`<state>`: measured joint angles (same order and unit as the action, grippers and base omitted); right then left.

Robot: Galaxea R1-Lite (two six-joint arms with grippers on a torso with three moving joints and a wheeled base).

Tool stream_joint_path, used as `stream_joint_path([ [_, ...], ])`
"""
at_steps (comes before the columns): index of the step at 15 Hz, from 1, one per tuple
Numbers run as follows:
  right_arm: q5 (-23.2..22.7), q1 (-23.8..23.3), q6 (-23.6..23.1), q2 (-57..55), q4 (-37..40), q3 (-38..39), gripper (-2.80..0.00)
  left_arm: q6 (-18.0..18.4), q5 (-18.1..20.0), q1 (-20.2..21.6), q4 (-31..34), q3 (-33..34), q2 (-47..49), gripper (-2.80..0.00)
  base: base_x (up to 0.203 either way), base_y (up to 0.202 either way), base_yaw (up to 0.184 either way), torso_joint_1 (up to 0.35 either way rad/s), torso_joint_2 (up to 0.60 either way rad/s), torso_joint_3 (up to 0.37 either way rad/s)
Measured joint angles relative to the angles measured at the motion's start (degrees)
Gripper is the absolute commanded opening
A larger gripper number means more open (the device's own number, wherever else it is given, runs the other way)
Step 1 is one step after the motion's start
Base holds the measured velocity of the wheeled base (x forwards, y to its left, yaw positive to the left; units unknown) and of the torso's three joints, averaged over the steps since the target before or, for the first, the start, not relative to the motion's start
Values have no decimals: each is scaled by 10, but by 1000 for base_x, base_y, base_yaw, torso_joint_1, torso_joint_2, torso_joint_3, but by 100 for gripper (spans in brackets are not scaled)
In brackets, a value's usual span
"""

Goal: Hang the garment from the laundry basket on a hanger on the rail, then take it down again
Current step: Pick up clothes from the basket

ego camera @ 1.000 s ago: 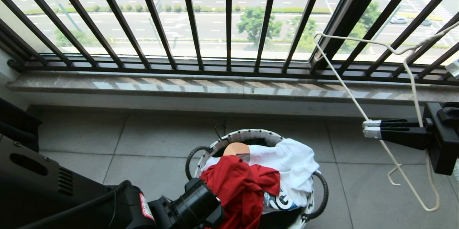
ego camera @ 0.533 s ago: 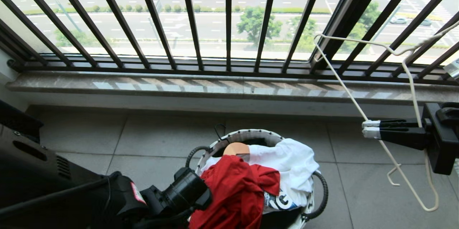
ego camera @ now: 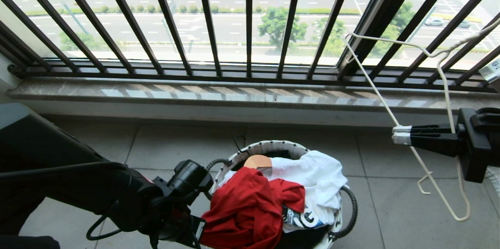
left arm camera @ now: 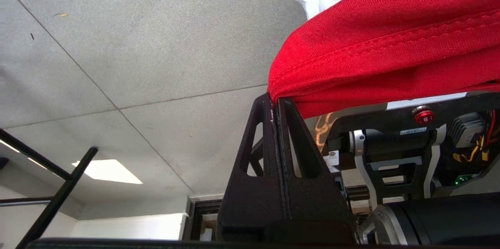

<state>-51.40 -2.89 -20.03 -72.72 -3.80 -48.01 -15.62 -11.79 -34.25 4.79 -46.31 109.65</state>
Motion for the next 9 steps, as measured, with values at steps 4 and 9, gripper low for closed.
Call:
stream_joint_path([
  [4, 2, 0, 0, -2, 0, 0, -280, 25, -9, 61, 0, 5, -43, -280, 0, 0, 0, 0, 0, 0],
  [9, 2, 1, -1, -8, 0, 0, -280, 36, 11, 67, 14, -9, -143, -280, 0, 0, 0, 0, 0, 0],
])
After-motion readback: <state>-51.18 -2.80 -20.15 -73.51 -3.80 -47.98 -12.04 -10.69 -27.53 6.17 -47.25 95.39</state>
